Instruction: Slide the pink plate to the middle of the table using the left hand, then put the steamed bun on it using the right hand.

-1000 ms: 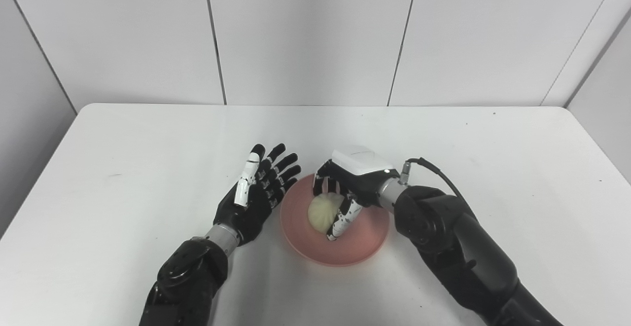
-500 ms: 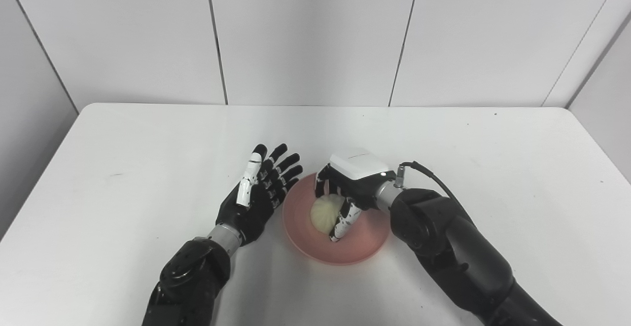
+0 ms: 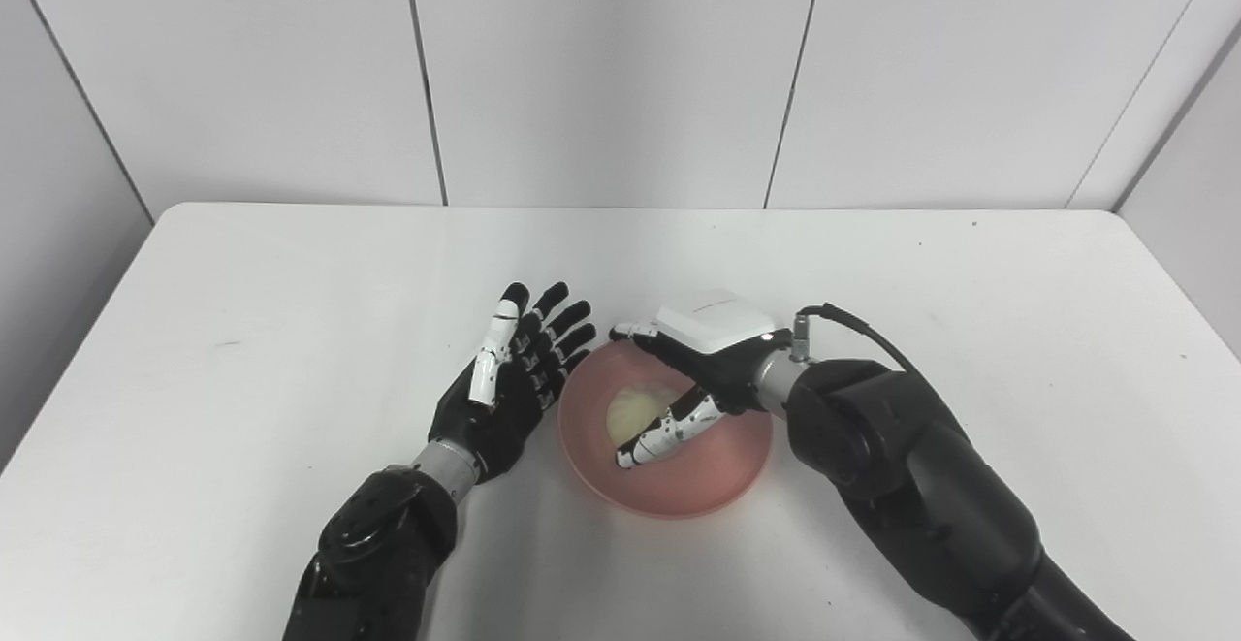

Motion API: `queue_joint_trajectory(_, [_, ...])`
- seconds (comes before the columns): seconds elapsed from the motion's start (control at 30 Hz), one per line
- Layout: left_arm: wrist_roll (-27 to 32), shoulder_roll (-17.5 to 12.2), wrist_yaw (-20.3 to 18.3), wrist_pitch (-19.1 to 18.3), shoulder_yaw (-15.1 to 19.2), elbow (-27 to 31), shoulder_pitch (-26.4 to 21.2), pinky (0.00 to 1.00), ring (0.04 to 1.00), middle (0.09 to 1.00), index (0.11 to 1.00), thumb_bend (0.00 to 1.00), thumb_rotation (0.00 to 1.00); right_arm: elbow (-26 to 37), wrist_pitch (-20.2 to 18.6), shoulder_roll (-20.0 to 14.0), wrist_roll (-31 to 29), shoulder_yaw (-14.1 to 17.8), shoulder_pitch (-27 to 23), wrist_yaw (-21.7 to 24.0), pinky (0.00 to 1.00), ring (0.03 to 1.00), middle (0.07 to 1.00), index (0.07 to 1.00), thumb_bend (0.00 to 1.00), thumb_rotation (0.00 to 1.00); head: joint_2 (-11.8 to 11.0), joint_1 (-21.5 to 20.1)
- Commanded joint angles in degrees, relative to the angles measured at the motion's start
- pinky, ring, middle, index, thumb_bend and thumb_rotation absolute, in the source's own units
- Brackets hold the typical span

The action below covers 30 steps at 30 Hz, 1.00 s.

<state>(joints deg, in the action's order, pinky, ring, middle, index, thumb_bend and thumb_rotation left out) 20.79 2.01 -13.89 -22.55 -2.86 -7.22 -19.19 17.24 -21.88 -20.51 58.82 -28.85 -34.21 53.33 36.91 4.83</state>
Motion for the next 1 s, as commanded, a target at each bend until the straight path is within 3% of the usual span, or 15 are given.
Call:
queue_joint_trajectory(0.0, [-1.04,-0.1,0.75,-2.23,-0.25,-1.77,0.89,0.97,0.964,0.963,0.978,0.56,1.0,2.78,-0.81,0.22,1.33,1.39,-2.91,1.59,0.6,0.753,0.916,0.93,0.9,0.71,-0.12,0.0])
queue_joint_trajectory(0.17, [-0.81,-0.16,0.79,-2.87,-0.1,-1.31,1.16,0.96,0.963,0.958,0.969,0.56,1.0,5.38,-0.19,0.8,2.22,2.96,-2.68,2.74,0.61,0.739,0.9,0.934,0.9,0.74,-0.69,-0.17])
queue_joint_trajectory(0.23, [-0.62,-0.1,0.76,-2.82,0.09,-1.52,1.19,0.97,0.958,0.955,0.962,0.56,1.0,5.94,-0.17,1.36,2.04,3.95,-2.22,1.89,0.59,0.702,0.886,0.935,0.88,0.79,-1.18,-0.3])
queue_joint_trajectory(0.3, [-0.97,-0.24,0.51,-1.82,-0.1,-1.93,1.26,0.96,0.938,0.94,0.951,0.57,1.0,6.28,-0.93,2.58,-2.05,7.14,-1.11,-0.11,0.54,0.692,0.87,0.946,0.8,0.89,-1.71,-0.44])
queue_joint_trajectory(0.43, [-1.92,-0.65,0.39,-0.01,-0.34,-3.37,1.26,0.97,0.934,0.937,0.961,0.58,1.0,3.61,1.55,5.55,-11.53,14.5,2.43,-9.59,0.54,0.731,0.862,0.967,0.73,0.99,-3.83,-0.94])
queue_joint_trajectory(0.6, [-1.68,-1.41,-0.86,1.94,-0.26,-5.82,0.96,1.0,0.943,0.94,0.962,0.59,1.0,-0.61,5.47,10.03,-20.64,21.33,8.03,-23.71,0.71,0.871,0.952,0.981,0.72,1.0,-6.36,-1.27])
queue_joint_trajectory(0.7, [-1.29,-1.74,-1.82,3.19,0.18,-7.6,0.9,1.0,0.952,0.949,0.968,0.58,1.0,-5.02,8.8,13.74,-27.03,25.89,12.67,-33.05,0.75,0.871,0.964,0.992,0.72,1.0,-8.54,-1.53])
queue_joint_trajectory(0.83, [-1.56,-2.19,-2.29,5.28,0.67,-9.59,0.9,0.99,0.951,0.949,0.966,0.58,1.0,-11.19,15.61,16.74,-33.29,28.76,16.36,-41.93,0.84,0.925,0.97,1.0,0.7,1.0,-10.31,-2.2])
queue_joint_trajectory(0.97, [-1.38,-2.63,-3.03,7.65,1.25,-11.38,0.87,0.99,0.952,0.957,0.971,0.58,1.0,-17.7,24.13,17.53,-36.62,29.0,17.41,-48.89,0.87,0.96,0.995,1.0,0.61,1.0,-11.62,-2.77])
